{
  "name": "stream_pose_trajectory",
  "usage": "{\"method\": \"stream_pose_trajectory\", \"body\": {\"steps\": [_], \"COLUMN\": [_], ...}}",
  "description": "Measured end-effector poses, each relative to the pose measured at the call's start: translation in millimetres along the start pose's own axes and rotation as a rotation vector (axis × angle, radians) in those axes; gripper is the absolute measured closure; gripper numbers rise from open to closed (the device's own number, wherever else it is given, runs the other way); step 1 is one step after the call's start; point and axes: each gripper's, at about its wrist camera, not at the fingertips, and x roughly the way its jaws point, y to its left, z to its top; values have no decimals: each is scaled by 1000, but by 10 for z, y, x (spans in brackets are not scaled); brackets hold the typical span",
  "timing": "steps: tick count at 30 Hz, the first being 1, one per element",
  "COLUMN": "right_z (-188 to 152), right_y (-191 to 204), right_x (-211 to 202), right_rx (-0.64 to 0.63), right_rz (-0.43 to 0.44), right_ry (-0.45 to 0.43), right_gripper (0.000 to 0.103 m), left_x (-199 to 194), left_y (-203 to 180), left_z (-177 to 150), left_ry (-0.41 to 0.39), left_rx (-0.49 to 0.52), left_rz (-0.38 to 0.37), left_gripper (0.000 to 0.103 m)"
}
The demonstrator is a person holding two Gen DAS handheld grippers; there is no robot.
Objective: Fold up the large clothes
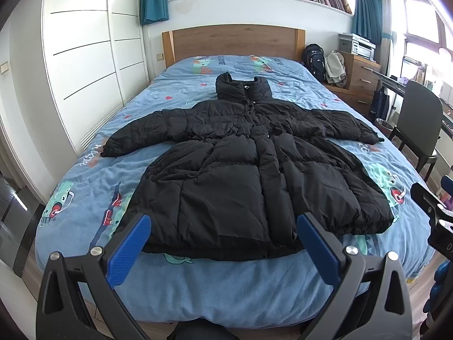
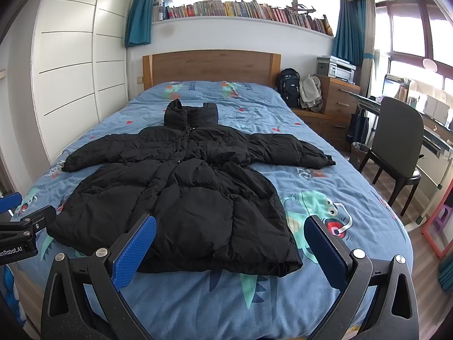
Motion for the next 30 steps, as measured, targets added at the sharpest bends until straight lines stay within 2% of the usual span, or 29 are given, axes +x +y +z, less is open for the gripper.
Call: {"method": "stream_pose_trajectory", "body": {"steps": [20, 30], "right_z": [-12, -26], "right_y": [31, 8], "right_x": [147, 162], "right_rx": [-3, -4], "right_rz": [-9, -10], "right_ry": [9, 11], "right_gripper": [1, 1], "left_x": [47, 96], "left_y": [10, 49], "left_z": [-9, -41], "left_ry": [9, -11], "left_rx": [-12, -39], "left_rz": [0, -16], "left_gripper": [0, 0]}}
